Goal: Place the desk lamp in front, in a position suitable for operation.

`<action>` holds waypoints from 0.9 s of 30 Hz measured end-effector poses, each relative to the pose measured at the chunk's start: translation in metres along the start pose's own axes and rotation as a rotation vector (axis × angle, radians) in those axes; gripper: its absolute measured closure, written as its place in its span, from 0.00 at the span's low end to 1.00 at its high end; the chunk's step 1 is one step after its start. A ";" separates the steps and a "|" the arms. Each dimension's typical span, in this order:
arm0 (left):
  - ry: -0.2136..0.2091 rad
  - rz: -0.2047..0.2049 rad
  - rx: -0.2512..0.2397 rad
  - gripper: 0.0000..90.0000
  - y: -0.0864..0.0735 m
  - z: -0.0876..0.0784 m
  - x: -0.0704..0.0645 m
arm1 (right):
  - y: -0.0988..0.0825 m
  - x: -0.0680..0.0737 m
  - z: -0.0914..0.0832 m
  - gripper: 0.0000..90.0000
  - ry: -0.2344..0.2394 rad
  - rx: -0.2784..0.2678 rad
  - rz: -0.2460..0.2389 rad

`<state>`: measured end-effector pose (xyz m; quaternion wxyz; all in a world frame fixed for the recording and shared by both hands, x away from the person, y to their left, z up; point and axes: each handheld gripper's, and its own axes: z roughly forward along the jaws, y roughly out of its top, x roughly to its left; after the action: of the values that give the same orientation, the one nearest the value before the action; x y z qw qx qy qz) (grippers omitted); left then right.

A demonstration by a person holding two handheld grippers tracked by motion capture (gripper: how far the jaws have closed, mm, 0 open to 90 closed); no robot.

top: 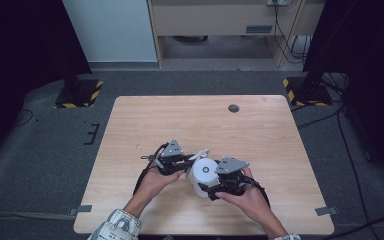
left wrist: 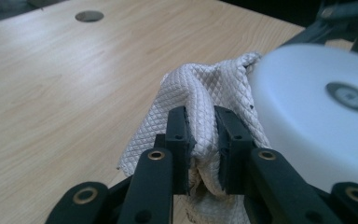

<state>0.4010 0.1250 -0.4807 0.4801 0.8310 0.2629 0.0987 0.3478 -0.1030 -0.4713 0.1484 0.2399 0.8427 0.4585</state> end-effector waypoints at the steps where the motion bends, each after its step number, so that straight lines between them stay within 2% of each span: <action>1: 0.002 -0.001 0.008 0.85 -0.002 0.002 0.000 | 0.000 0.000 0.000 0.10 0.001 0.000 0.000; 5: 0.006 -0.002 0.023 0.85 -0.010 0.009 -0.002 | -0.001 -0.001 0.000 0.10 -0.001 0.000 -0.002; 9: 0.008 0.019 0.078 0.85 -0.017 0.018 -0.004 | -0.002 0.000 -0.002 0.10 -0.002 0.004 0.001; 10: 0.008 0.030 0.108 0.85 -0.021 0.022 -0.003 | -0.002 0.000 -0.003 0.10 -0.002 0.001 0.001; 11: 0.007 0.028 0.111 0.85 -0.022 0.023 -0.003 | -0.002 0.000 -0.003 0.10 -0.003 0.001 0.000; 14: 0.010 0.034 0.105 0.85 -0.020 0.023 -0.003 | -0.003 0.000 -0.003 0.10 -0.003 -0.001 0.002; 15: 0.007 0.021 0.085 0.85 -0.018 0.021 -0.003 | -0.003 0.000 -0.003 0.10 -0.003 -0.001 0.002; 16: -0.005 0.004 0.033 0.85 -0.013 0.015 -0.002 | -0.003 0.000 -0.003 0.10 -0.003 -0.004 0.002; 17: -0.005 0.004 0.033 0.85 -0.013 0.015 -0.002 | -0.003 0.000 -0.003 0.10 -0.003 -0.004 0.002; 19: -0.020 -0.004 -0.045 0.85 -0.002 0.007 -0.001 | -0.003 0.000 -0.003 0.10 -0.002 -0.005 0.002; 20: -0.024 -0.004 -0.053 0.85 0.001 0.007 -0.001 | -0.003 0.000 -0.003 0.10 -0.002 -0.005 0.002; 24: -0.029 -0.006 -0.039 0.85 0.000 0.015 0.001 | -0.003 0.000 -0.003 0.10 -0.002 -0.005 0.002; 25: -0.023 0.004 -0.009 0.85 -0.003 0.022 0.001 | -0.003 0.000 -0.003 0.10 -0.001 -0.006 0.002; 26: -0.023 0.004 -0.009 0.85 -0.003 0.022 0.001 | -0.003 0.000 -0.003 0.10 -0.001 -0.006 0.002; 27: -0.019 0.008 0.022 0.85 -0.007 0.029 0.001 | -0.003 -0.001 -0.003 0.10 -0.002 -0.006 0.002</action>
<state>0.4119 0.1068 -0.5015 0.4731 0.8381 0.2563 0.0899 0.3461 -0.1068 -0.4726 0.1495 0.2407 0.8409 0.4612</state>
